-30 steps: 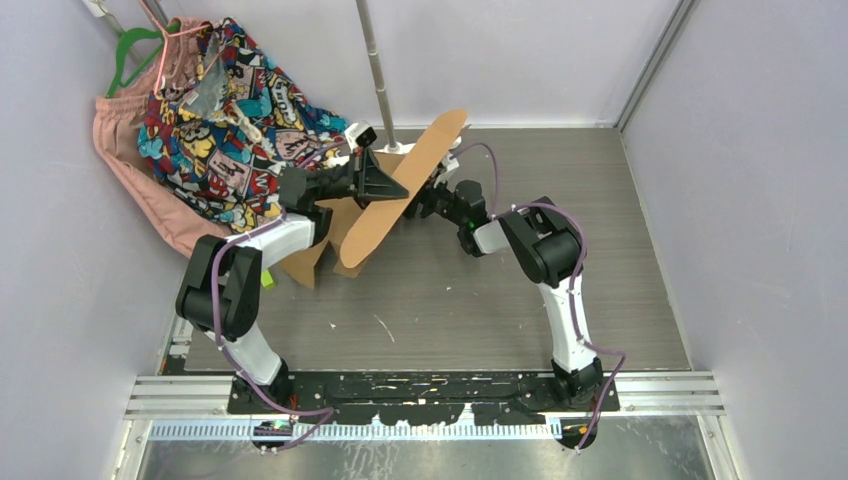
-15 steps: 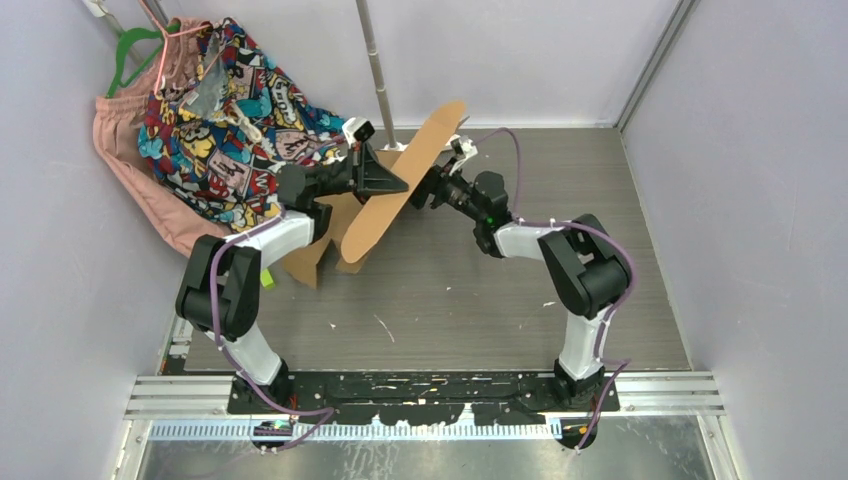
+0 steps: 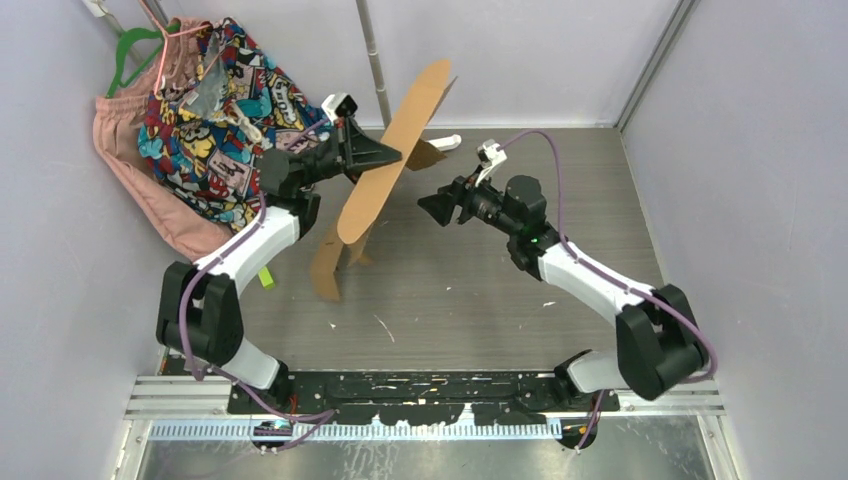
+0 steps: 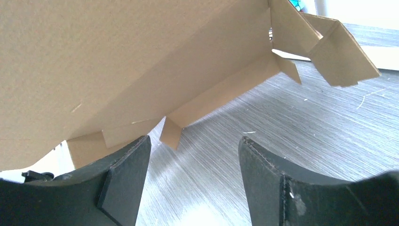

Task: Fold the paper box

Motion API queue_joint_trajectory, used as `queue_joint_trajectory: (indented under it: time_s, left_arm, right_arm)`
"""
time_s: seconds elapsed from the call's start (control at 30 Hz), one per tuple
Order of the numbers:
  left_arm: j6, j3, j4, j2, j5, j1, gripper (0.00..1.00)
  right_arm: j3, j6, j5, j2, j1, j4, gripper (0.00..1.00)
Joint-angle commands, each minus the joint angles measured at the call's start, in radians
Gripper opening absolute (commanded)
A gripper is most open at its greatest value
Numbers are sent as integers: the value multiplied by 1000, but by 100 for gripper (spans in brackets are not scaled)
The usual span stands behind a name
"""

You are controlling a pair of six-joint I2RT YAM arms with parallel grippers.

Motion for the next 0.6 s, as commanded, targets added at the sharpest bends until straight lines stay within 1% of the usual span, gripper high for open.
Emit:
queue_joint_trajectory:
  time_s: [0.0,0.1,0.23,0.4,0.47,0.57]
  left_arm:
    - [-67,44,-87,-81,-103,-12,10]
    - [-64,75,-124,-95,-146,-29,10]
    - [-33,142,-242,-127,-188,-62,10]
    - [-11,214,-343,-154,-214,-62,9]
    - [0,216,-363,-157,-210,-62,9]
    - [16,174,-369,-172,-202,-62,9]
  right_arm:
    - [29,-73,26,-93,-8,-176,74]
    - [42,-77,53,-127,-14,-237,74]
    - [59,-72,73,-173,-19,-308,74]
    - [85,-75,98,-223,-28,-375,76]
    - [104,-80,104,-232,-39,-416,77]
    - [119,-77,110,-250,-61,-457,77]
